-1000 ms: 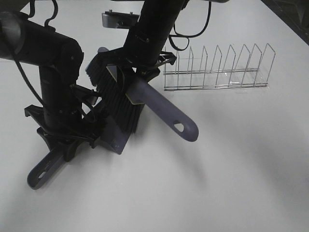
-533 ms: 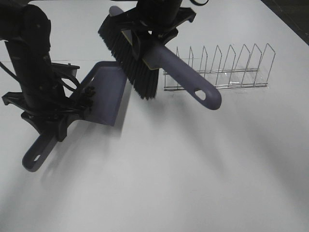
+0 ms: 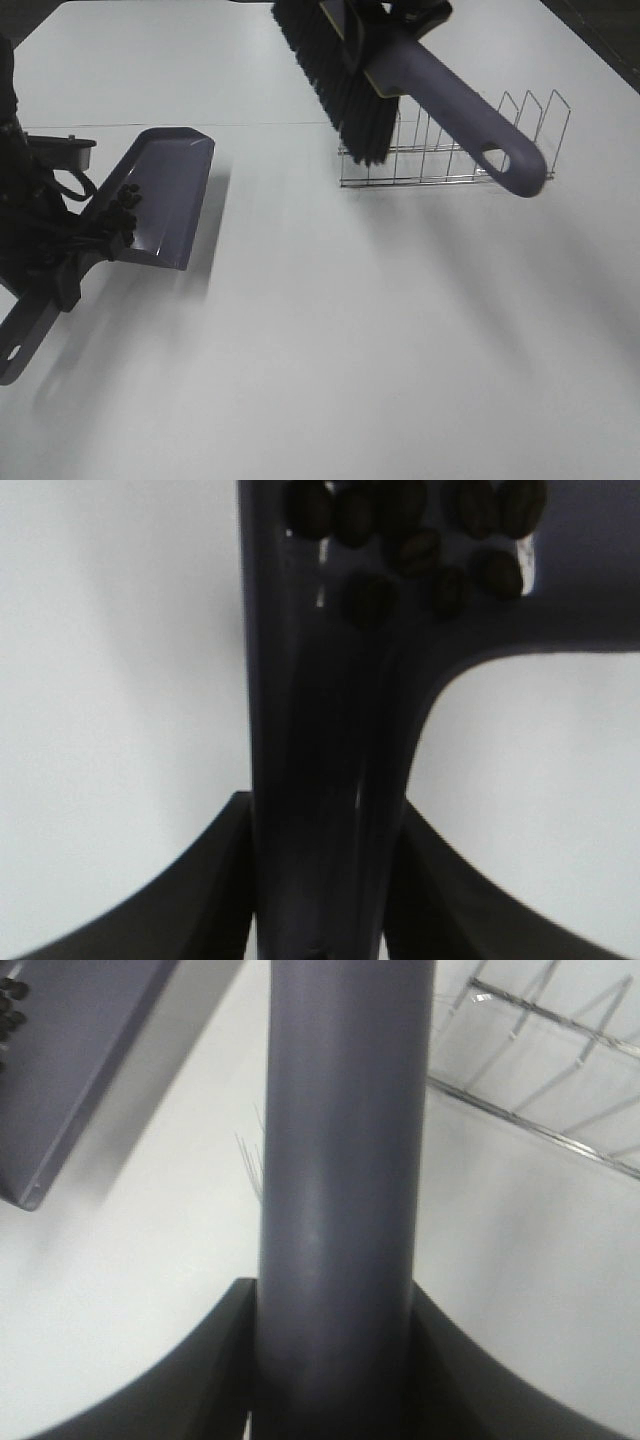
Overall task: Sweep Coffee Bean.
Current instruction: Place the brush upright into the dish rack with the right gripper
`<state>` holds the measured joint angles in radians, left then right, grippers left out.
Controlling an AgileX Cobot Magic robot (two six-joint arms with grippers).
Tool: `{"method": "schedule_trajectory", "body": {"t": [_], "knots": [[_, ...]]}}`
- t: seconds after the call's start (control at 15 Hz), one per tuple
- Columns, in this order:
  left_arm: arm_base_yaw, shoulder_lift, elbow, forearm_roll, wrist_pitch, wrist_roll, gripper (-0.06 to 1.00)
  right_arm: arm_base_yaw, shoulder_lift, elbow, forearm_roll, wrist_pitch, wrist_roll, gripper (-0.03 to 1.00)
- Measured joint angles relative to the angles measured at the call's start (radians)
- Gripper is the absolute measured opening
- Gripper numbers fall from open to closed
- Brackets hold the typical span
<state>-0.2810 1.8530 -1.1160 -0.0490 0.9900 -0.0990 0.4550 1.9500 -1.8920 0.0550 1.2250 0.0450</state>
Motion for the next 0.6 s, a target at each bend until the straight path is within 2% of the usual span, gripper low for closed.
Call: {"method": "schedule_trajectory", "body": {"t": [0.2,0.4,0.47,0.53,0.6], "knots": [[0.000,-0.013,0.064,-0.007,-0.035,0.000,0.33,-0.105,-0.132,0.210,-0.003,-0.001,0.001,0.31],[0.000,-0.013,0.070,-0.015,-0.051,0.000,0.33,-0.183,-0.239,0.416,-0.007,-0.013,0.001,0.31],[0.000,-0.013,0.070,-0.018,-0.055,0.000,0.33,-0.209,-0.272,0.496,-0.007,-0.036,0.001,0.31],[0.000,-0.013,0.070,-0.020,-0.058,0.000,0.33,-0.266,-0.300,0.639,-0.007,-0.099,0.001,0.31],[0.000,-0.013,0.070,-0.020,-0.058,0.000,0.33,-0.294,-0.301,0.695,-0.008,-0.126,0.001,0.31]]}}
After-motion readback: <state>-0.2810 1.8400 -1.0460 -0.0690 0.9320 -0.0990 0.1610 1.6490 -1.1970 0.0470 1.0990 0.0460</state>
